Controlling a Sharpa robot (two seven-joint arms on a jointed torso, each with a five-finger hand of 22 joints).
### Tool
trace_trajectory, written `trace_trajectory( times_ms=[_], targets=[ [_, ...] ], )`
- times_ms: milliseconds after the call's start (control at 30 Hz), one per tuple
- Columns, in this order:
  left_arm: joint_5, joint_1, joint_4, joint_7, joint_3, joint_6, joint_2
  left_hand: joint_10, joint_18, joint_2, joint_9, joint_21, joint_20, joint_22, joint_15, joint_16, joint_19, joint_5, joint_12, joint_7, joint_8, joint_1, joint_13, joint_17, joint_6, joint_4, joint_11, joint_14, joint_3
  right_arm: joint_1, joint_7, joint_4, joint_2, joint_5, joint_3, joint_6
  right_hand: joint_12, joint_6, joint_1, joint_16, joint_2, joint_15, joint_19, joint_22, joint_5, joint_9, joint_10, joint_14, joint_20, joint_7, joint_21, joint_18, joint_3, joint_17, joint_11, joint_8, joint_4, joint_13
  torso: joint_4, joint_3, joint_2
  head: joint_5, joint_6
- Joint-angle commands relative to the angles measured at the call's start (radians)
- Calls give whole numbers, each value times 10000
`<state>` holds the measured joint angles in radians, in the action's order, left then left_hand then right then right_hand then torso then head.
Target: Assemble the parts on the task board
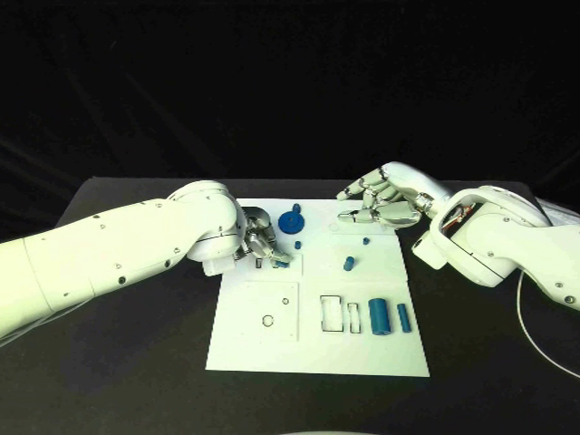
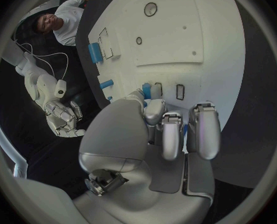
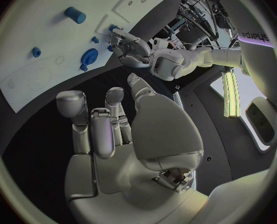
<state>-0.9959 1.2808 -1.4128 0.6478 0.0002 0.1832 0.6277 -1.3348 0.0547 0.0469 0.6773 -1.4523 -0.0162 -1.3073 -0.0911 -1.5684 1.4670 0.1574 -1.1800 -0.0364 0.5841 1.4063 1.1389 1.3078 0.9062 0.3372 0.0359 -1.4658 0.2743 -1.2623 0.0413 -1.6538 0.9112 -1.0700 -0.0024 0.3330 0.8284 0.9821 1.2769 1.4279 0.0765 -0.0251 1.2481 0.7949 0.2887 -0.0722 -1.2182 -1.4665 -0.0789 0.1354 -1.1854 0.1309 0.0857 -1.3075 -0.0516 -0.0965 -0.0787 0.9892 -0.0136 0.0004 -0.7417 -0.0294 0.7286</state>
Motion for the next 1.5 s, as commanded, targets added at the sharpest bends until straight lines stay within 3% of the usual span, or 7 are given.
trace_trajectory(
  times_ms=[33,100,200,433,667,1333,1500],
  targets=[
    [27,-27,-20,13,-19,248,59,5,-102,580,207,19,-50,-742,10,-24,120,78,48,-54,48,-452,-122,2630,-7,-1422,-17,-1050,2395,11,39,4,-15,26,-2,-143,25,58,28,-66,-86,-24,-44,-10,63,-9,-51,-540,14,5,42,83,-41,-469,41,-41,-13,-8,3,3,-5,0,3],
    [71,-28,-40,-7,-18,122,112,-18,-100,753,321,25,-51,-751,27,-24,120,168,53,-33,105,-693,-125,2630,-2,-1585,-28,-1050,3026,13,43,10,-17,35,-3,-144,25,58,28,-66,-86,-24,-44,-10,63,-9,-51,-540,14,5,42,83,-41,-469,41,-41,-13,-8,3,5,-4,6,3],
    [113,-28,-64,-61,-18,-118,174,-65,-104,1019,497,14,-48,-792,30,-24,137,738,32,-30,211,-1077,-98,2630,9,-1842,-62,-1050,3683,16,48,22,-25,47,-6,-144,25,58,28,-66,-86,-24,-44,-10,63,-9,-51,-540,14,5,42,83,-41,-469,41,-41,-13,-8,-2,8,-6,10,-8],
    [141,-29,-167,-274,-17,-703,291,-139,-114,1197,694,-1,-52,-843,12,-24,159,997,-14,-38,320,-1444,-47,2630,14,-2226,-32,-1050,4246,24,66,41,-42,65,-10,-141,31,63,18,-69,-101,-26,-40,-16,92,-9,-59,-542,16,4,48,83,-44,-468,43,-48,-28,-13,-5,12,-12,-15,-13],
    [134,-29,-238,-314,-15,-854,386,-177,-121,1263,755,-20,-47,-882,6,-24,177,1098,-42,-32,347,-1566,-16,2630,32,-2383,-23,-1050,4406,28,79,46,-43,84,-11,-140,28,64,5,-72,-109,-27,-37,-19,111,-9,-59,-543,18,4,52,83,-49,-468,42,-51,-43,-22,-5,16,-5,-43,7],
    [-847,-44,-123,4,-22,49,226,-191,-120,1299,791,-13,-43,-881,2,-24,175,1189,-31,-33,349,-1642,-25,2630,50,-2527,-20,-1050,4529,36,84,39,-24,89,-15,-145,32,64,-22,-73,-127,-29,-29,-20,148,-7,-65,-547,21,3,56,81,-58,-471,42,-56,-72,-31,-1,-11,-5,-73,44],
    [-1022,-49,-94,30,-24,159,211,-186,-119,1295,793,-11,-42,-880,2,-24,174,1194,-19,-35,348,-1645,-38,2630,49,-2539,-20,-1050,4540,36,86,33,-19,88,-15,-142,17,63,-25,-73,-132,-29,-29,-26,157,-7,-59,-547,21,3,59,82,-59,-472,43,-57,-77,-45,5,4,1,-99,61]
  ],
)
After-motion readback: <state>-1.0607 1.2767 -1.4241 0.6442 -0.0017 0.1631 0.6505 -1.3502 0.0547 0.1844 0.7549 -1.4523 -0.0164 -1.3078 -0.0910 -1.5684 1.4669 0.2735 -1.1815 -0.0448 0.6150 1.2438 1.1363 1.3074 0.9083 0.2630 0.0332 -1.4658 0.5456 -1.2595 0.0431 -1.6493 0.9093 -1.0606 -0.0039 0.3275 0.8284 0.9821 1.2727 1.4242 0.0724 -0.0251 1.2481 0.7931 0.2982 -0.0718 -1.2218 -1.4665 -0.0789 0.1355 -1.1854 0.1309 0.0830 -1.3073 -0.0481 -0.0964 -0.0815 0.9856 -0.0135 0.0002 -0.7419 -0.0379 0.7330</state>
